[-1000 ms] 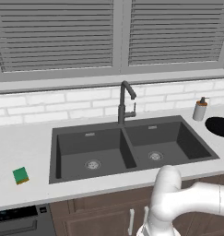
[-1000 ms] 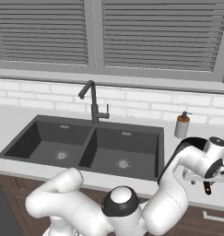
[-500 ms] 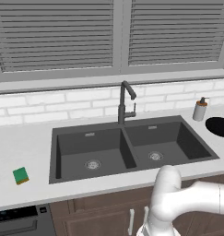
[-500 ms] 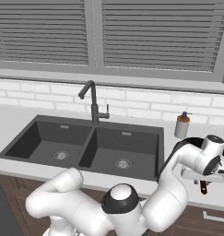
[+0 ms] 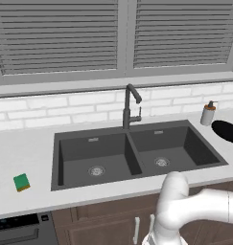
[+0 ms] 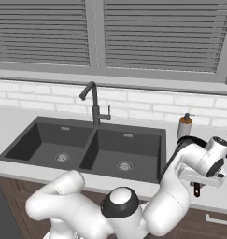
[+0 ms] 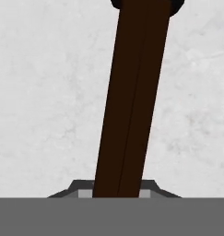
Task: Pick the pan and sponge and place them into the sink. Then turn on the water.
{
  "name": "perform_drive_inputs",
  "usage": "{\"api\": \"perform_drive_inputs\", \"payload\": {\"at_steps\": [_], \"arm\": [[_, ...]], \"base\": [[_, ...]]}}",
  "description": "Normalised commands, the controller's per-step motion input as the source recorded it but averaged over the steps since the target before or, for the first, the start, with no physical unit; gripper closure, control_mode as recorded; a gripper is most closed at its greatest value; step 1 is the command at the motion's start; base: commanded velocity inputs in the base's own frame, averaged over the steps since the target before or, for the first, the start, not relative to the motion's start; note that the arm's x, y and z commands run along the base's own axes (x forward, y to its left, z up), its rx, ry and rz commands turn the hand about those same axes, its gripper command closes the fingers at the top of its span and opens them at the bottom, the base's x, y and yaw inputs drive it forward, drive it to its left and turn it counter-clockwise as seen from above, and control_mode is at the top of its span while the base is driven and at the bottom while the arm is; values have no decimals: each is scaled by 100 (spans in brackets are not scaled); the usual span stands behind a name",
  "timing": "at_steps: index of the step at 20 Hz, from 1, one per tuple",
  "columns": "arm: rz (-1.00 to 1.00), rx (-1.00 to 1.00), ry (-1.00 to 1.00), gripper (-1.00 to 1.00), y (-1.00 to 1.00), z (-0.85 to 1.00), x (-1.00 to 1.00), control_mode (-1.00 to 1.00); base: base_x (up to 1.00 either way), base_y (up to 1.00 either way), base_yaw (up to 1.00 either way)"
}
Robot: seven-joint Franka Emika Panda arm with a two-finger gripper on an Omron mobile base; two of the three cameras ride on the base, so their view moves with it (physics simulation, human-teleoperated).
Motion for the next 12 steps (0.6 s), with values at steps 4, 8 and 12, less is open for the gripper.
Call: {"api": "perform_drive_inputs", "payload": {"at_steps": [4, 8, 12], "arm": [[-7, 3, -9, 100, 58, 20, -38, -100], [-2, -11, -17, 100, 83, 26, -42, -100], [0, -8, -32, 100, 87, 33, -36, -100]], "base": [[0, 0, 0], [0, 0, 0], [0, 0, 0]]}}
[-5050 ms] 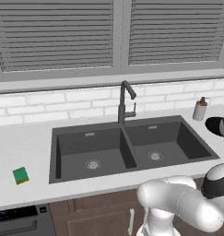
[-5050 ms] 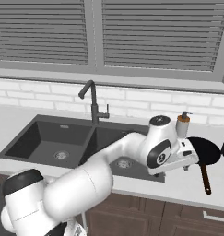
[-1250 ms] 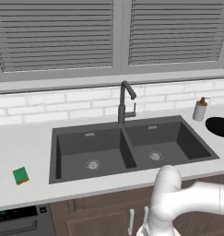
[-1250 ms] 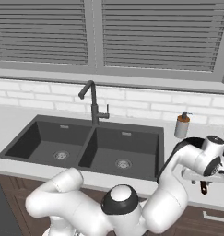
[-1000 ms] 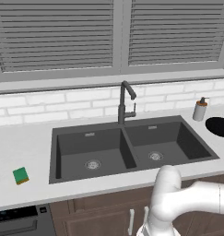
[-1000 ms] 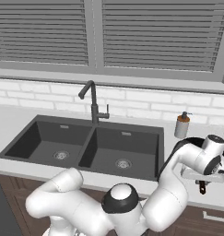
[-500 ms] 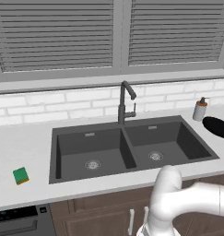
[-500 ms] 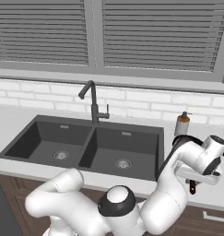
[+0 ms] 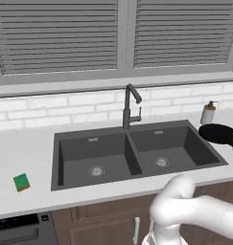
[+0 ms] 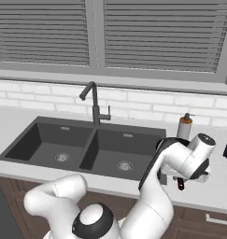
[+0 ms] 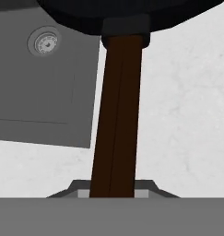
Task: Pick the pan and sponge and place them into the sink. Then turn on the water.
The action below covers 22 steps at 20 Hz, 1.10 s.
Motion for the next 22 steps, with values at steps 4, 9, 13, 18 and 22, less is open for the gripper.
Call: {"api": "perform_drive_inputs", "payload": {"at_steps": [4, 9, 13, 18, 22], "arm": [[0, 0, -27, 100, 98, 41, -18, -100], [0, 0, -9, 100, 100, 43, -1, -100], [13, 0, 5, 100, 83, 49, 0, -100], [25, 0, 1, 100, 43, 44, 0, -100], [41, 0, 7, 100, 30, 25, 4, -100]], "base": [[0, 0, 0], [0, 0, 0], [0, 0, 0], [0, 0, 0], [0, 0, 0]]}}
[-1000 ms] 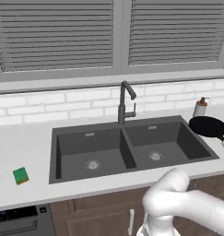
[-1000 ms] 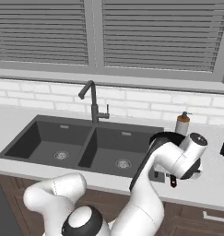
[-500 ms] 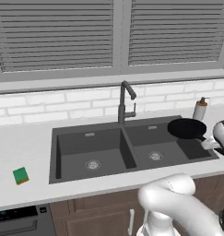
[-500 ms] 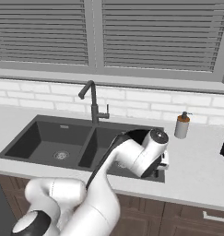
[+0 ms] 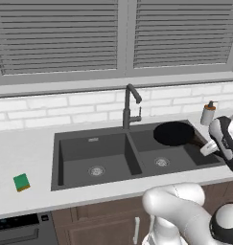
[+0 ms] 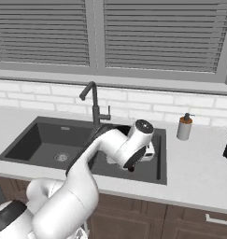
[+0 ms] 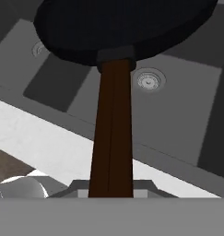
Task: Pick the pan and sponge and place them into the sink. Then turn on the water.
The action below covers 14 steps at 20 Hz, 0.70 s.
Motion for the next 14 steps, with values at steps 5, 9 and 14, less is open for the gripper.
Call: {"api": "perform_drive_inputs", "payload": {"at_steps": [5, 9, 14], "arm": [[54, 0, 11, 100, 13, 3, 27, -100], [35, 0, 0, 100, 2, 0, 47, -100], [6, 0, 0, 100, 0, 0, 56, -100]], "base": [[0, 0, 0], [0, 0, 0], [0, 0, 0]]}}
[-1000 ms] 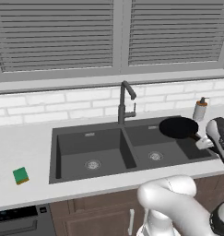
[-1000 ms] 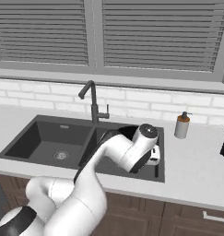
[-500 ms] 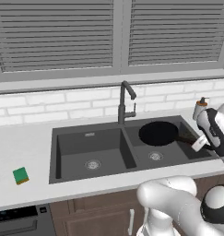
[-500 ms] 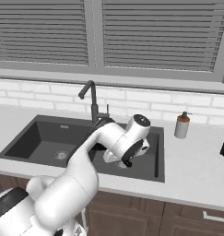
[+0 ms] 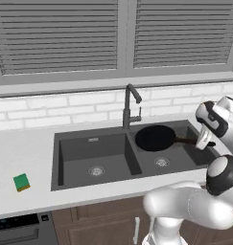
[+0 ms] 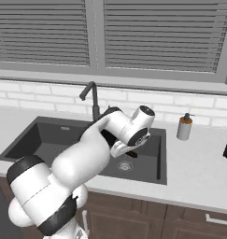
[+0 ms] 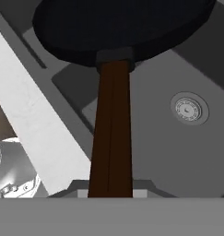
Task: Pick the pan and sponge and place them into the sink. Then turn on the water.
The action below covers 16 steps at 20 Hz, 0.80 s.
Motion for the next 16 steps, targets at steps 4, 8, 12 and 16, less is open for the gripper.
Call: {"api": "perform_drive_inputs", "payload": {"at_steps": [4, 8, 12, 16], "arm": [[-11, 0, 0, 100, 15, 0, 59, -100], [-30, 0, 0, 100, 24, -10, 34, -100], [-34, -1, 0, 100, 5, -26, 4, -100], [-13, -8, 0, 100, 0, -39, 0, -100]], "base": [[0, 0, 0], [0, 0, 0], [0, 0, 0], [0, 0, 0]]}}
